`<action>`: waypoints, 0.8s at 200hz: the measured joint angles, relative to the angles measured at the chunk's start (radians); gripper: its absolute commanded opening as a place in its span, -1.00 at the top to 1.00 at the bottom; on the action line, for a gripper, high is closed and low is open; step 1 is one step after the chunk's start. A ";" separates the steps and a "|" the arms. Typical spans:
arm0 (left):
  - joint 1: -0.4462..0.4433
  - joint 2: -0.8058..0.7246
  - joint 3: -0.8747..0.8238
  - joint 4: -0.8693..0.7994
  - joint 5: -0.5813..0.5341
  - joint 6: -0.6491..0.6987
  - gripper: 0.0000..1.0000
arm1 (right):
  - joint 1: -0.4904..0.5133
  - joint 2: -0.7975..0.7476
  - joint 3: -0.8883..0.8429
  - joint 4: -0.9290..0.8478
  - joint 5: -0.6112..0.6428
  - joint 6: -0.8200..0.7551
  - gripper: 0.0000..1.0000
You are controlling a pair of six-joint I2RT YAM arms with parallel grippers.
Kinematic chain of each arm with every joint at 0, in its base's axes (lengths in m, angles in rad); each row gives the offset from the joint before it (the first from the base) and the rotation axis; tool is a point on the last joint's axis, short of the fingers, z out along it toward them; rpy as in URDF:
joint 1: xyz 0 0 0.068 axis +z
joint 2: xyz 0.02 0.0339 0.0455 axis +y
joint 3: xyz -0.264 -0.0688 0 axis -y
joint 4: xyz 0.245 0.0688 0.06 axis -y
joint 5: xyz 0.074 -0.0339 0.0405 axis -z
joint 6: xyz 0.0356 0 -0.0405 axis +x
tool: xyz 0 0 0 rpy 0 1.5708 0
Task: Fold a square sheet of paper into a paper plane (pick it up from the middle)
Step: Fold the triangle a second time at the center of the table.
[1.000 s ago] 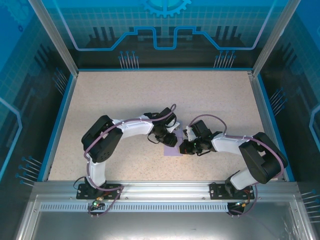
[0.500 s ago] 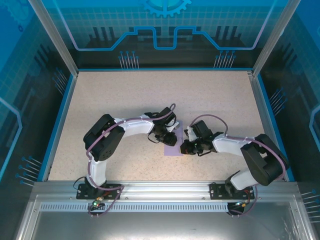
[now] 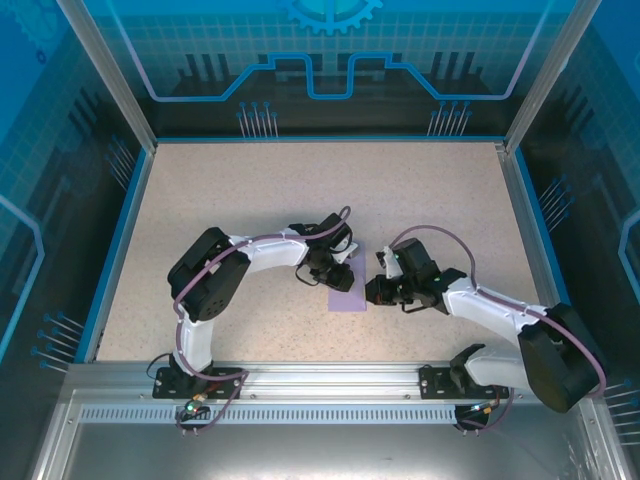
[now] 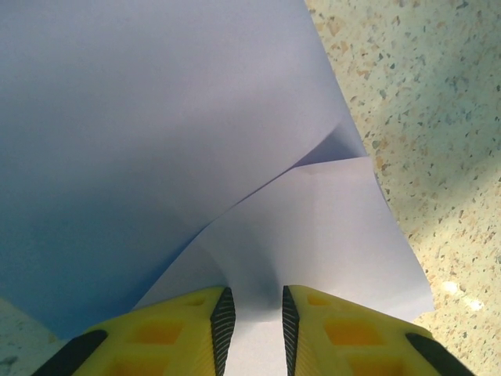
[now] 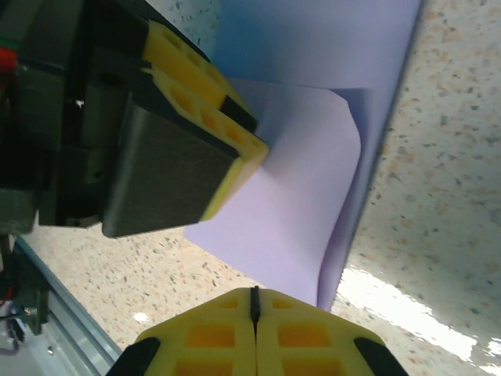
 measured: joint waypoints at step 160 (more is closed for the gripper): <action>0.011 -0.003 0.000 0.002 0.039 -0.035 0.41 | 0.022 0.232 -0.046 0.204 -0.045 0.008 0.99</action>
